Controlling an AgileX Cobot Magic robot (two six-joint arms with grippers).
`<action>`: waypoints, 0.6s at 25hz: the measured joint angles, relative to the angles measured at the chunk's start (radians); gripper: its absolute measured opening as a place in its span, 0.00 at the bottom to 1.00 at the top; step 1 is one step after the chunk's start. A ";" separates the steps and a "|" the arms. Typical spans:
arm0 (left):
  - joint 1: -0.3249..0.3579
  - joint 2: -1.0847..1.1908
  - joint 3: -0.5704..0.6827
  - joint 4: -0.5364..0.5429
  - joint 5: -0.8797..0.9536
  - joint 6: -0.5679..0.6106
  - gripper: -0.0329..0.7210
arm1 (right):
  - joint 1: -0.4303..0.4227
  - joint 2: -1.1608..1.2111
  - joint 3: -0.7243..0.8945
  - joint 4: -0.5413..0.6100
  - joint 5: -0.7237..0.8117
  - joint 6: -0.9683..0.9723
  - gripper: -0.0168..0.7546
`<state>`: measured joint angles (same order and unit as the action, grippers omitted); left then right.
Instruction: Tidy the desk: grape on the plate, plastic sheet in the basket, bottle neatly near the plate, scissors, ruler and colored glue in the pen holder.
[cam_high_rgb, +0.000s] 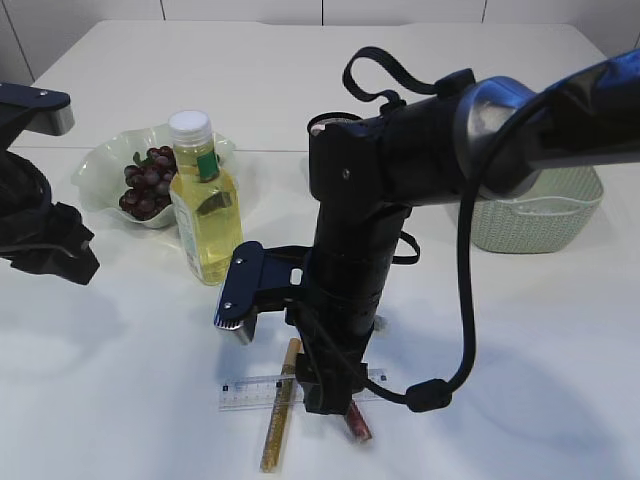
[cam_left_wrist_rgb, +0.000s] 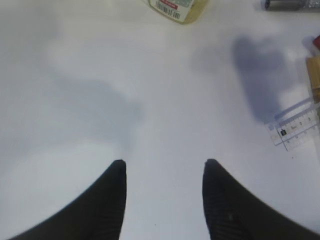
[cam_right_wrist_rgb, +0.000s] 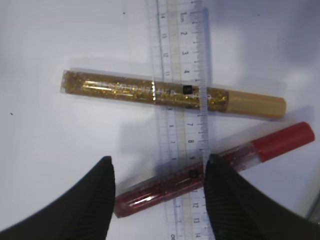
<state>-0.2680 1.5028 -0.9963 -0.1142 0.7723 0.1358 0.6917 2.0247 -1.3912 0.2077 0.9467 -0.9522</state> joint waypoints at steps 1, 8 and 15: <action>0.000 0.000 0.000 -0.002 -0.001 0.000 0.52 | 0.000 0.004 0.000 0.000 -0.008 0.000 0.62; 0.000 0.000 0.000 -0.008 -0.001 0.000 0.52 | 0.000 0.013 0.000 0.002 -0.070 -0.016 0.66; 0.000 0.000 0.000 -0.011 -0.001 0.000 0.51 | 0.000 0.046 0.000 0.004 -0.087 -0.041 0.66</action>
<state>-0.2680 1.5028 -0.9963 -0.1252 0.7718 0.1358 0.6917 2.0705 -1.3912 0.2113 0.8600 -0.9929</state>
